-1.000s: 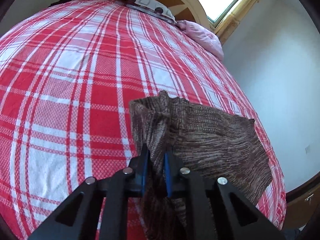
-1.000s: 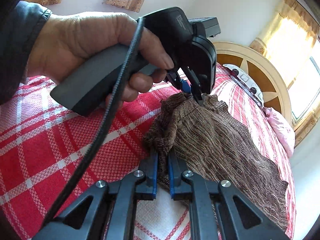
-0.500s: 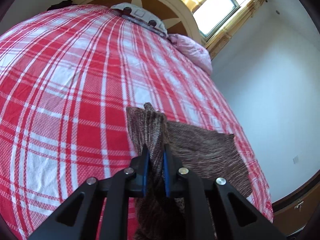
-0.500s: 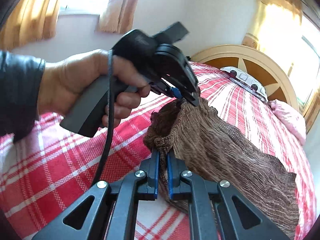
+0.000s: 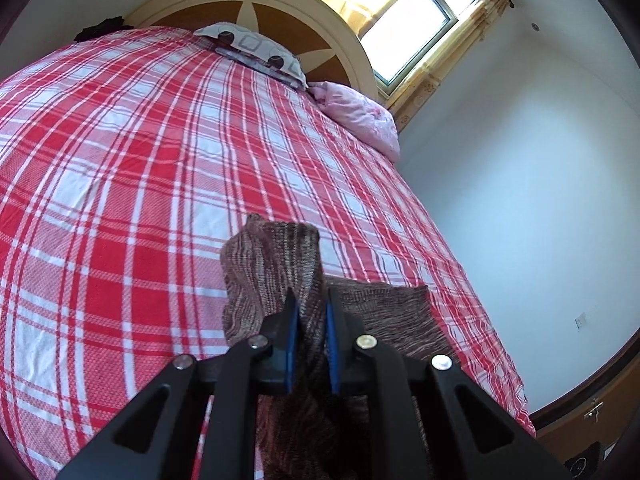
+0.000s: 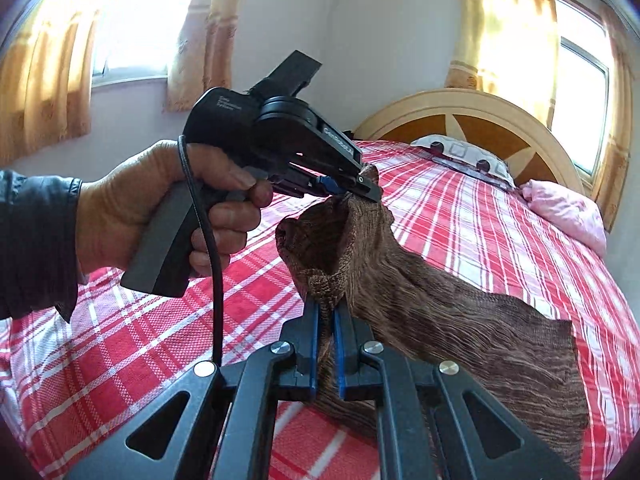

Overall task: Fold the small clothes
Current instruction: 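Lift the held edge with both tools and fold it over the sweater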

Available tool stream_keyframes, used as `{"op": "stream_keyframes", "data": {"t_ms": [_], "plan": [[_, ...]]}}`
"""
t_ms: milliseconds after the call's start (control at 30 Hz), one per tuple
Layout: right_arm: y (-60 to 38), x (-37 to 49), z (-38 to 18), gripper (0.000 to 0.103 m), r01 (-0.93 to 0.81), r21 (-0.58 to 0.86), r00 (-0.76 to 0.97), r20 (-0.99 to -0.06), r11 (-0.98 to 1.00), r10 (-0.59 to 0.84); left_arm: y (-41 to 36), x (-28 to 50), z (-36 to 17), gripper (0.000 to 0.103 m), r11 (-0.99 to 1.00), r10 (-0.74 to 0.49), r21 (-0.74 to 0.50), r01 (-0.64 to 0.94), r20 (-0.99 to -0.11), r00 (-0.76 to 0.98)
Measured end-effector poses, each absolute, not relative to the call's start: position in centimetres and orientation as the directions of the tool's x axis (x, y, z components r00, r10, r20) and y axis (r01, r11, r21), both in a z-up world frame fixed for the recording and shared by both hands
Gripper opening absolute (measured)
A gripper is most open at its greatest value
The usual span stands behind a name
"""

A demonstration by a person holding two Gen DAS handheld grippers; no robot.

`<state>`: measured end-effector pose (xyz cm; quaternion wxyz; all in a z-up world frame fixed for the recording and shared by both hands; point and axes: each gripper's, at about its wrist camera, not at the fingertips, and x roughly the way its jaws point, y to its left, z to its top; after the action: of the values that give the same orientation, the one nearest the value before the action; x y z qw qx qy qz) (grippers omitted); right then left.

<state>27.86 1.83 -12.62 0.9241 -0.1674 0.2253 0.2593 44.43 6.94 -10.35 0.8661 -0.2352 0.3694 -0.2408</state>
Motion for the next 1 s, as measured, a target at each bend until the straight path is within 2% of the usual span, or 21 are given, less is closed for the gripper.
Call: {"op": "stream_keyframes", "data": {"t_ms": [633,1000], "plan": [[-8.4,28.1,-9.8,0.006,-0.463,-0.050,0.800,-0.453,0.885,0.393,-3.0,45.7,-6.8,0.012,0.747,-0.650,-0.565,0.351,-0.507,0.566],[-14.9,29.1,-10.3,0.006,-0.374,0.039,0.810,-0.473,0.926,0.347,-9.4,46.8,-7.3,0.012,0.738,-0.669,-0.555,0.383,-0.532,0.519]]}}
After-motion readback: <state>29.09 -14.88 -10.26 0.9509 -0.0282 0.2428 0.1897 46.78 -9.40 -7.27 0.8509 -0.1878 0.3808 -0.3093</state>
